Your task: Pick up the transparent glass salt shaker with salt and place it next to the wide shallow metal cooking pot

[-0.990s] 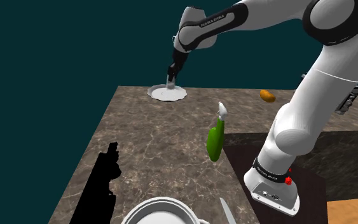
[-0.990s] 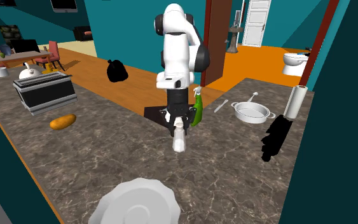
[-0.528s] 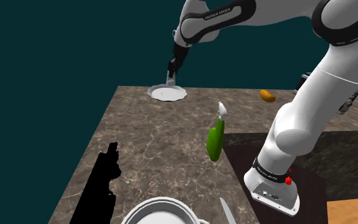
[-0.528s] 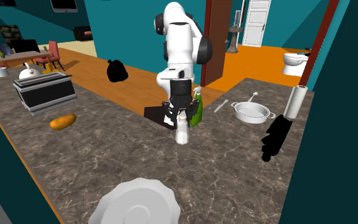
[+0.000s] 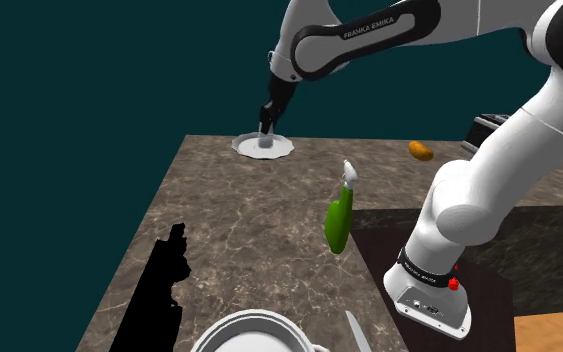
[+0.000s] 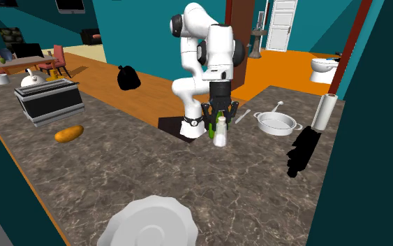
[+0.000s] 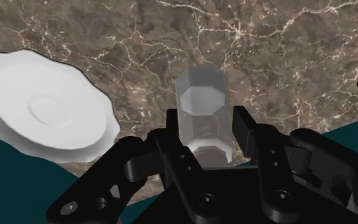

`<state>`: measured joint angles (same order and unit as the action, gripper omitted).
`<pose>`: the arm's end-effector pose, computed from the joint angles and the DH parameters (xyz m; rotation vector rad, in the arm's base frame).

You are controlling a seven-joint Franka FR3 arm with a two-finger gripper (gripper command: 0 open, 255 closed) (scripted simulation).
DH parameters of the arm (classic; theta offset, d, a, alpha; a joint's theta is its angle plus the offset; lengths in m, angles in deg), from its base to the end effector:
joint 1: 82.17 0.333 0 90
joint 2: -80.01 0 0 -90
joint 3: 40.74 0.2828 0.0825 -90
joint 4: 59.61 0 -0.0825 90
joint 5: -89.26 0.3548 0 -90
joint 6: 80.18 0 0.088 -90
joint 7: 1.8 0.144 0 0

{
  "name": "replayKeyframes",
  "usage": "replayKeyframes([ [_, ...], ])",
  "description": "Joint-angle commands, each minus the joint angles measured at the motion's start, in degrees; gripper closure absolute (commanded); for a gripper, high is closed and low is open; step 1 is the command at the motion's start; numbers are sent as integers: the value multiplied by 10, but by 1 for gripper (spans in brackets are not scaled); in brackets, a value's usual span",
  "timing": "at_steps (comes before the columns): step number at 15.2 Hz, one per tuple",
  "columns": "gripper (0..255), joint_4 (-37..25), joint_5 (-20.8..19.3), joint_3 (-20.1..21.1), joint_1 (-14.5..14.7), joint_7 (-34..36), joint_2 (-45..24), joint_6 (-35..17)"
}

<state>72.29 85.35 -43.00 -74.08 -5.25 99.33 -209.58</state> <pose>0.4676 0.0434 0.4547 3.0539 0.3030 0.4550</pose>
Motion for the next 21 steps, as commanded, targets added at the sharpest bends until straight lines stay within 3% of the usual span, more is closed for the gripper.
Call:
replayKeyframes([
  [1,255,19,-2,19,8,29,24,7],
  [11,255,78,13,126,55,168,105,37],
  [21,255,69,43,244,106,311,123,74],
])
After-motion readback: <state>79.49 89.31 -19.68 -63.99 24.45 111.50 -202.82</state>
